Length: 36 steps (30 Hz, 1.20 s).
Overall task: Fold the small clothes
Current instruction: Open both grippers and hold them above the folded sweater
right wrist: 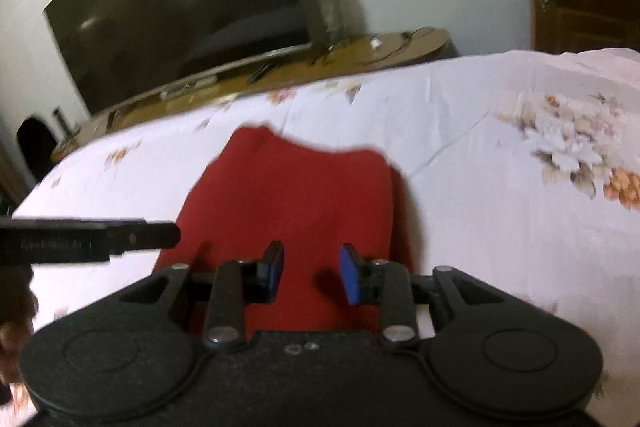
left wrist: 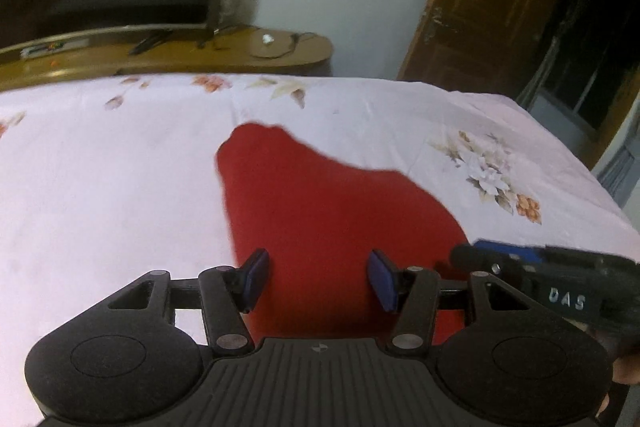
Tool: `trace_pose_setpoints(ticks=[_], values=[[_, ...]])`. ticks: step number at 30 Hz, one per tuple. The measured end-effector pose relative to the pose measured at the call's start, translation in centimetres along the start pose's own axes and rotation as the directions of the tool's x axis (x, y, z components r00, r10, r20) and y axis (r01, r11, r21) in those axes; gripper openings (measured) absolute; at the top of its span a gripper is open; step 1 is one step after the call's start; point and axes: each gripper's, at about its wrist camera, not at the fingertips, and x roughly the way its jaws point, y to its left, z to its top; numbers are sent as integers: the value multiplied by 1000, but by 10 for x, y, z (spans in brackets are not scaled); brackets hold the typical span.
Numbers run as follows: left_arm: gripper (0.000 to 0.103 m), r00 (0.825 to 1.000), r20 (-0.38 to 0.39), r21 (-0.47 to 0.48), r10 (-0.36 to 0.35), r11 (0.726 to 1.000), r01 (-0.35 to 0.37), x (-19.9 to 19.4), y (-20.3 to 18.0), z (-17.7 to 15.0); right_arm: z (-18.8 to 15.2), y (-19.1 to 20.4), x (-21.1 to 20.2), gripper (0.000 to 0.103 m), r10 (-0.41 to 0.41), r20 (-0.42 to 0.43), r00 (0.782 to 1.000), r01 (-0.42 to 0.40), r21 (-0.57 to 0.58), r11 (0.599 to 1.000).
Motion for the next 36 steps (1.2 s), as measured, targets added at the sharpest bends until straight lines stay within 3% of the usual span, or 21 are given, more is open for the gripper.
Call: trace_pose_setpoints(ticks=[2, 5, 8, 13, 18, 21, 24, 36], values=[[54, 1000, -18, 1, 1, 1000, -1, 21, -1, 9, 12, -2, 13, 32, -18, 23, 1000, 18, 14, 1000], [54, 997, -42, 25, 66, 998, -65, 50, 2, 5, 20, -3, 33, 30, -33, 37, 999, 33, 5, 999], [60, 997, -27, 60, 77, 995, -76, 57, 3, -2, 6, -14, 67, 30, -109, -98, 989, 106, -33, 994], [60, 999, -18, -24, 43, 999, -43, 47, 11, 16, 11, -16, 62, 32, -81, -61, 995, 79, -27, 997], [60, 997, -20, -30, 80, 996, -80, 70, 16, 30, 32, -8, 66, 32, -54, 11, 998, 54, -29, 998], [60, 994, -56, -3, 94, 996, -94, 88, 15, 23, 34, -10, 81, 33, -78, -2, 997, 78, -25, 997], [60, 993, -53, 14, 108, 994, -107, 91, 9, 21, 22, -18, 97, 33, -109, -75, 991, 108, -22, 994], [60, 992, -40, 16, 118, 993, -118, 65, 6, 21, 26, -6, 63, 36, -49, -11, 999, 49, 4, 999]])
